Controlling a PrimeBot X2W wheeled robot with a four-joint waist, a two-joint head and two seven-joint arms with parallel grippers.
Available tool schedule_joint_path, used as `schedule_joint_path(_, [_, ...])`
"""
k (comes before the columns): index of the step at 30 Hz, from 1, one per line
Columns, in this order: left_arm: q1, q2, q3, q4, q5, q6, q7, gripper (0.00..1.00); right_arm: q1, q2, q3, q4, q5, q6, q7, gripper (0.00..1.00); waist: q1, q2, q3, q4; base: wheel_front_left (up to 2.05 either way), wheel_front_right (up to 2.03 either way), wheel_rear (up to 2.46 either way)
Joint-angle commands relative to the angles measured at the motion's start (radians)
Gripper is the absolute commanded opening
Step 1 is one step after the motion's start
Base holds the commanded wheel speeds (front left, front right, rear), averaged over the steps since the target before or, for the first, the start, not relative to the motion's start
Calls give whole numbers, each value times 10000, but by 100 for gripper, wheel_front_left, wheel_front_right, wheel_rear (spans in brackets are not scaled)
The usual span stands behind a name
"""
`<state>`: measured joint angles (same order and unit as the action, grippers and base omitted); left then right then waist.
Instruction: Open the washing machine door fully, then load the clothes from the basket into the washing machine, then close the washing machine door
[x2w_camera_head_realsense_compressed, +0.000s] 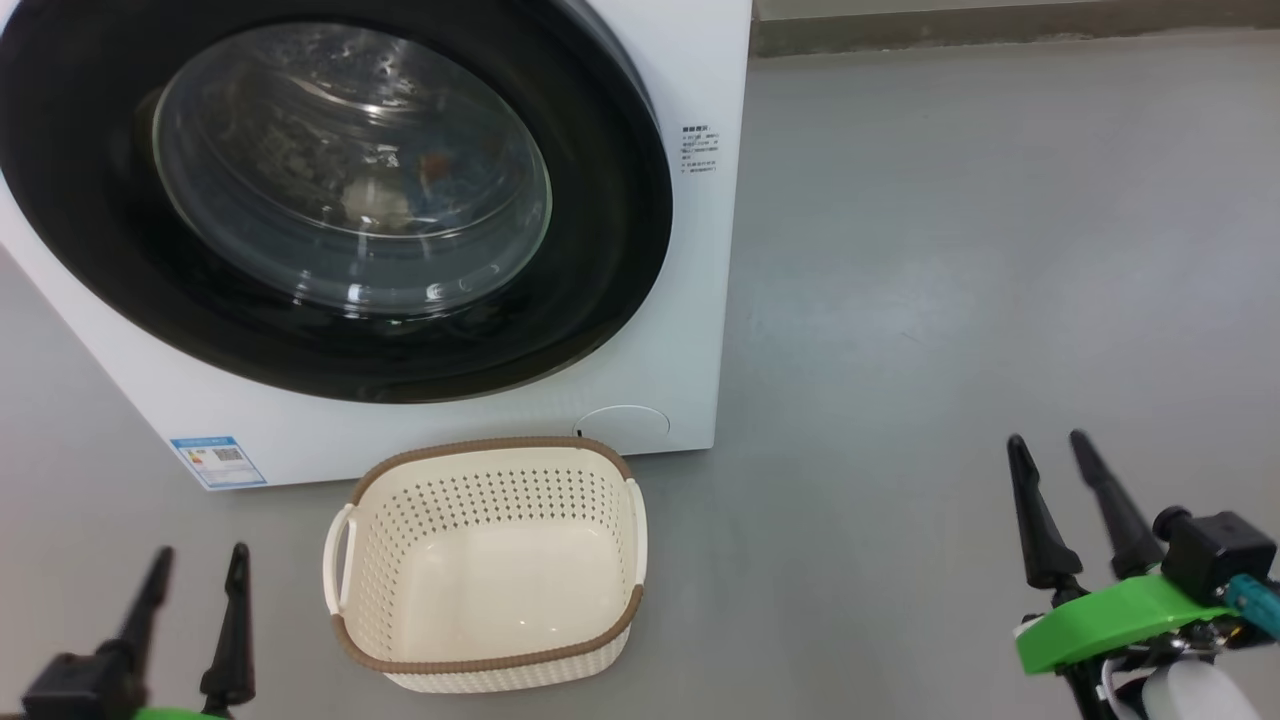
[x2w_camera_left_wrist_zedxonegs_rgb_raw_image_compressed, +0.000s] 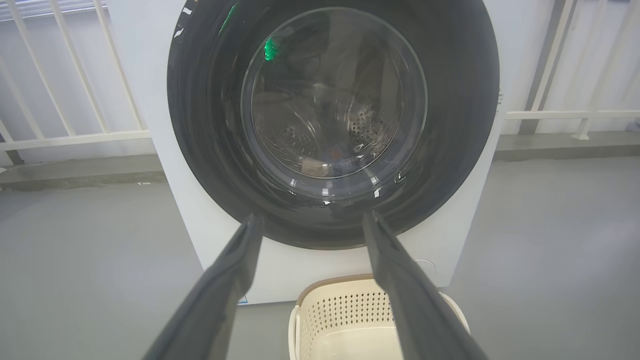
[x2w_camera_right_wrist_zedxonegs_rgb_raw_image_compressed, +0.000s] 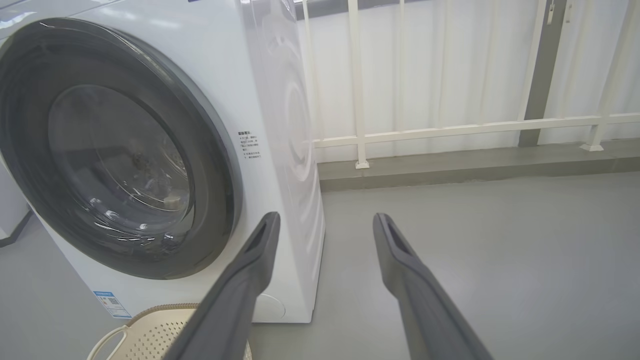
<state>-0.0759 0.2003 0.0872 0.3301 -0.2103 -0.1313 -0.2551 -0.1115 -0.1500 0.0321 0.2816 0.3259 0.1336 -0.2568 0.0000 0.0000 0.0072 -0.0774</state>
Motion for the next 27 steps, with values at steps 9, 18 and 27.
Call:
schedule_joint_path(9, [279,-578,-109,594,-363,0,141,0,393,387,-12,730,337,-1,104,0,5,0,-4,19,0,0,0])
schedule_joint_path(18, [257,-638,-100,485,-1263,1,363,0,385,426,-107,647,1161,-3,340,0,3,0,-10,71,0,0,0])
schedule_joint_path(27, [205,-714,-76,365,-2380,1,645,0,348,475,-225,561,2184,-5,634,0,1,0,-8,133,0,0,0])
